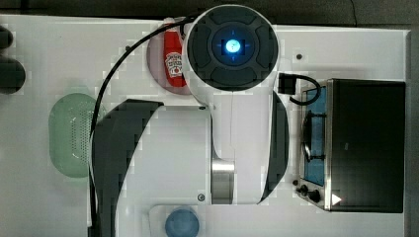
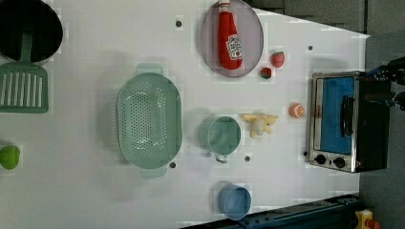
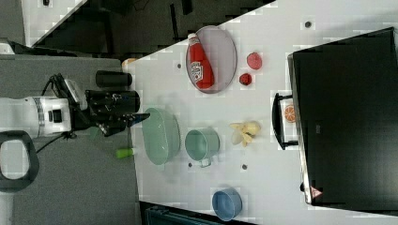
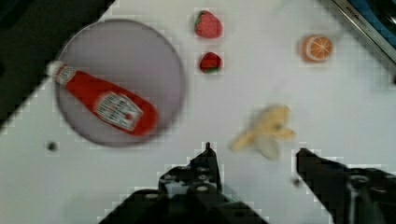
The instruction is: Pick banana from table and place on oven.
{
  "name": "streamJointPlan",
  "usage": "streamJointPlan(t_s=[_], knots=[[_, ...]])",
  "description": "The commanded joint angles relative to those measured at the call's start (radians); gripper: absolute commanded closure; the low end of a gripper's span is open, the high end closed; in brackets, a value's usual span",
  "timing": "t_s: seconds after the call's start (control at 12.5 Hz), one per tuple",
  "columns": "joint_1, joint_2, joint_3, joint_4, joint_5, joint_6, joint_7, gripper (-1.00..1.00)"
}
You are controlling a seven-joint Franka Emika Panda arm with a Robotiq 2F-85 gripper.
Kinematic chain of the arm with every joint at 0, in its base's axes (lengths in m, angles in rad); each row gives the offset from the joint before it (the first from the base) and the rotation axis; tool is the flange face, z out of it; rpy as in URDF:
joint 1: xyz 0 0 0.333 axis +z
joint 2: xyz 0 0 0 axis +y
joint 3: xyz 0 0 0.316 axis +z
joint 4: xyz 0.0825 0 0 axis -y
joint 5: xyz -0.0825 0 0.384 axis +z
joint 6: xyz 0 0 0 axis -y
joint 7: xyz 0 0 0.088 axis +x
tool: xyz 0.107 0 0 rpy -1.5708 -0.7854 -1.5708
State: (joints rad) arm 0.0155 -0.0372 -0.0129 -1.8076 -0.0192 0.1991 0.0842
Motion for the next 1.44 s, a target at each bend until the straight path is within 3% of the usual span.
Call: streamJointPlan(t_s=[0.08,0.24,0.72,1.44], knots=[[-0.027,-0.475,-0.033,-0.296,-0.01,-0.153,0.074,-0.58],[-0.027,-0.475,-0.033,-0.296,-0.01,-0.153,0.074,-0.99],[-0.027,-0.42,-0.033,-0.358,-0.01,-0.08,0.074,-1.0],[-0.03,-0.079,-0.04,-0.591,-0.01,0.493,0.073,-1.0]])
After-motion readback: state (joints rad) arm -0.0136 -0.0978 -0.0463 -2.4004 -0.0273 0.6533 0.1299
